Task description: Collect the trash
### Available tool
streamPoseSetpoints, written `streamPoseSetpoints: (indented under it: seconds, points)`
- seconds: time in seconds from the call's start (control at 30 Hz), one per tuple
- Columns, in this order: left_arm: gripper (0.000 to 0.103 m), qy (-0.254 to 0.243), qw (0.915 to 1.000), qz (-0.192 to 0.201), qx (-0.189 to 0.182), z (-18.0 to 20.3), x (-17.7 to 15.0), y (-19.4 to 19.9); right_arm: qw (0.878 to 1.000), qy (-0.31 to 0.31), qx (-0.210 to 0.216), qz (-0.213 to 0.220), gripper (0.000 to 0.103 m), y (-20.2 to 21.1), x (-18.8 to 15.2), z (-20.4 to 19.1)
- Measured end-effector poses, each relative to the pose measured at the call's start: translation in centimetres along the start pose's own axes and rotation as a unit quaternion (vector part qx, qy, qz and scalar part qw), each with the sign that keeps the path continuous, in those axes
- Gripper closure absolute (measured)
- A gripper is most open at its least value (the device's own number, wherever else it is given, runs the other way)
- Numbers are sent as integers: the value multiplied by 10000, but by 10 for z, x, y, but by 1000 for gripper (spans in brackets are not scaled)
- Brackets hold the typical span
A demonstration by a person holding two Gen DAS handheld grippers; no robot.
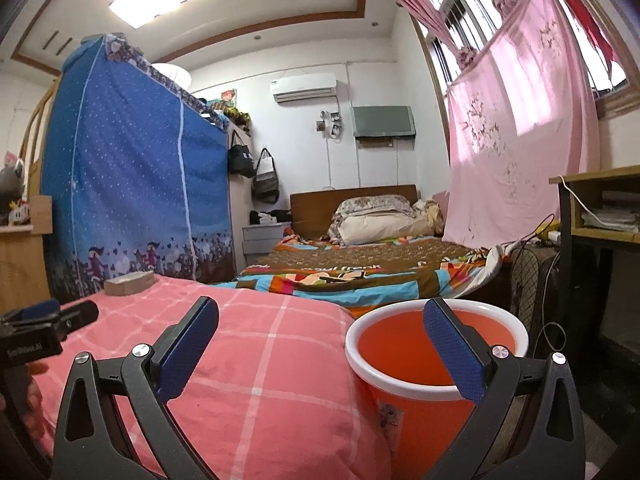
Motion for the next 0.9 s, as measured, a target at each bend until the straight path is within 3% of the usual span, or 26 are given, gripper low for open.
streamPoseSetpoints:
  seconds: [0.9]
  points:
    - [0, -240, 9995, 141, 129, 13, -8, 9, 9999, 22, -17, -113, 0, 0, -13, 3]
Point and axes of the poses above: each gripper's, at about its wrist camera, not at the fingertips, and y roughly against the way its jaws point, z to its right, x to its top, the point moved 4 cm from there along -y, roughly the way its jaws point, and after that the axes turned 13 degrees about -y, right-handed, at the moved point
